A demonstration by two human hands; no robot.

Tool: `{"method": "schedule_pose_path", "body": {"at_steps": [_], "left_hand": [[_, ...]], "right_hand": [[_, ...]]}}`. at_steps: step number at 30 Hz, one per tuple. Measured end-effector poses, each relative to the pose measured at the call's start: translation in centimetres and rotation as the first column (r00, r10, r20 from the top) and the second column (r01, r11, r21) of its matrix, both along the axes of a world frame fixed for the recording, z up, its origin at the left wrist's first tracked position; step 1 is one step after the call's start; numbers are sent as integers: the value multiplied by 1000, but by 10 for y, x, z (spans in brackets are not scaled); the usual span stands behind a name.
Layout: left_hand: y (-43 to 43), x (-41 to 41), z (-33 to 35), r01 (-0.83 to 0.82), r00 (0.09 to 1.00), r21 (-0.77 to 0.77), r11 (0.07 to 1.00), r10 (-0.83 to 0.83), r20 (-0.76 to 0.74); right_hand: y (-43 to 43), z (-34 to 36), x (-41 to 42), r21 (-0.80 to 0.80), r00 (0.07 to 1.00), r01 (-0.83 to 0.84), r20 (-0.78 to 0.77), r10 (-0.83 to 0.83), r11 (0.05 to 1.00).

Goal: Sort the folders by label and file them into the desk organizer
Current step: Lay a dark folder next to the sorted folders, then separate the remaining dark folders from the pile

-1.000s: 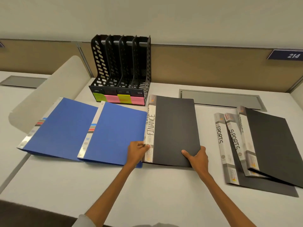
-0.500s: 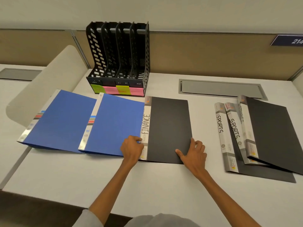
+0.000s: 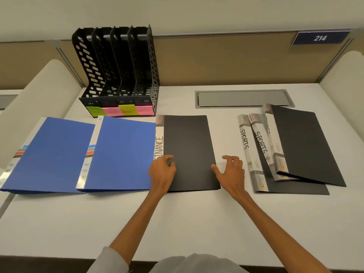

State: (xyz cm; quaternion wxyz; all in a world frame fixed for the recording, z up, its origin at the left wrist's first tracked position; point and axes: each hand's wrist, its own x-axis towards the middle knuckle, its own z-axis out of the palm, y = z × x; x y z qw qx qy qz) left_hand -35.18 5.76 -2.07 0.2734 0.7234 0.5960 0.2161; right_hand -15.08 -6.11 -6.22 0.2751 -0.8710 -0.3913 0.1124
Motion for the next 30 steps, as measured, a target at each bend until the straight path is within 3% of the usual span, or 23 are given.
{"method": "schedule_pose_path", "body": {"at_steps": [6,9,15,19,24,30], "left_hand": [[-19,63,6,161,981,-79,984,-151,123],[-33,106,14,256,957,-103,961,-237,168],[-71,202,21,447,891,-165,879,-421,170],[-92,255,17,546,834,-301,782,-540,111],[-112,293,5,572,799,-390,722,-597,66],[-124,308,-1,564,800,-365,741,-599,22]], "right_hand": [[-27,23,59,171,988,153,-2,-155,973],[-51,30,99,182,967,245,20,-253,952],[-103,31,191,48,872,486,41,-488,872],[-141,21,240,-142,792,605,6,-610,783],[-168,7,265,-274,775,603,-21,-632,749],[-169,9,265,-305,812,562,29,-582,769]]}}
